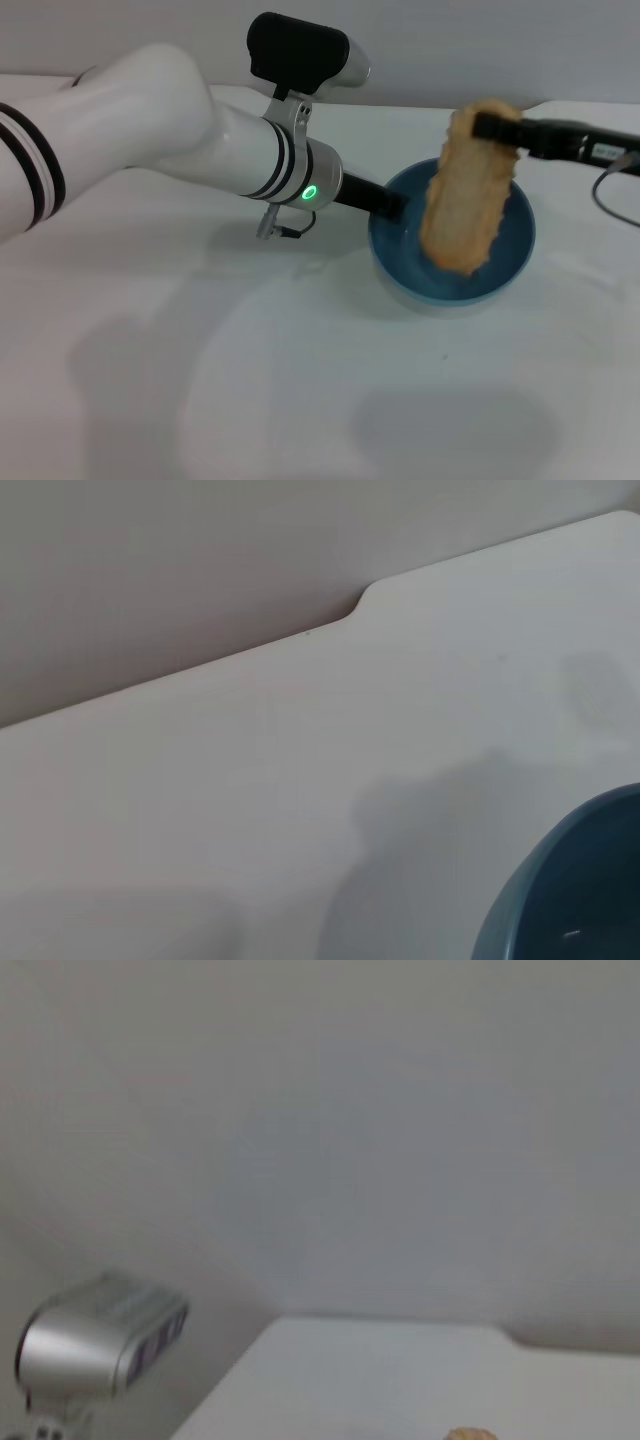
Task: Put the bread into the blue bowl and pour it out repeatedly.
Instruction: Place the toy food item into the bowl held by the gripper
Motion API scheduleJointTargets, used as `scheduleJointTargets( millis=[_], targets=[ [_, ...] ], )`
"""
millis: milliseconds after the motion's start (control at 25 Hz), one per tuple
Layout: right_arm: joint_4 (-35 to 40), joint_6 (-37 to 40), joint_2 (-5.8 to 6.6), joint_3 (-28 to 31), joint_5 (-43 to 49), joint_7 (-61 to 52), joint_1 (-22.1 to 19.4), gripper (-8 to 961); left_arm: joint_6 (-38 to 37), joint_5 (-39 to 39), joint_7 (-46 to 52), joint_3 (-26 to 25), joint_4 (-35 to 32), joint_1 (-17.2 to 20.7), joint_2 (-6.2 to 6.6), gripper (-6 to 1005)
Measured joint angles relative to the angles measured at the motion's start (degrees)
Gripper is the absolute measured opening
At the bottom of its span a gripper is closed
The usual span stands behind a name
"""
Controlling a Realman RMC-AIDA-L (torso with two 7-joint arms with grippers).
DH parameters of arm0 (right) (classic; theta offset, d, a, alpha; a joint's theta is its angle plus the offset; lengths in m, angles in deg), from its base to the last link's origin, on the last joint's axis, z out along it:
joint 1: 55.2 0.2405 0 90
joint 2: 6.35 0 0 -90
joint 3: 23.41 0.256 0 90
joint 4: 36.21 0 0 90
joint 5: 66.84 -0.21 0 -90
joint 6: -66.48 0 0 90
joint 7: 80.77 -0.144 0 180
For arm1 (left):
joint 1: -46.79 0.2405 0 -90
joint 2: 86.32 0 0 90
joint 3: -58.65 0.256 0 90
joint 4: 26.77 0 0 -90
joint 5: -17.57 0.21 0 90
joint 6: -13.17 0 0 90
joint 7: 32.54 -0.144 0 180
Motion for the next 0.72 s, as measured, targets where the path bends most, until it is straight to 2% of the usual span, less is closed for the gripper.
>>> scheduleJointTargets(
  millis=[240,440,560,720],
  targets=[
    [-1.78,-2.86,-0.11,-4.99,0.23,0.45,0.61,174,0.07,0.00,-0.03,-0.01,-0.75,0.24,0.02,-1],
    [-2.34,-5.56,-0.31,-5.82,0.02,0.60,-0.27,167,0.13,0.00,-0.03,-0.08,-0.75,0.50,0.02,-1],
    [-1.79,-4.62,-0.17,-5.54,-0.03,0.63,-0.69,348,0.19,0.01,-0.03,-0.16,-0.75,0.65,0.01,-1],
    [1.06,-3.48,-0.19,-5.20,-1.56,0.49,-2.33,362,0.47,0.01,-0.03,-0.03,-0.74,0.63,0.00,-2]
  ],
)
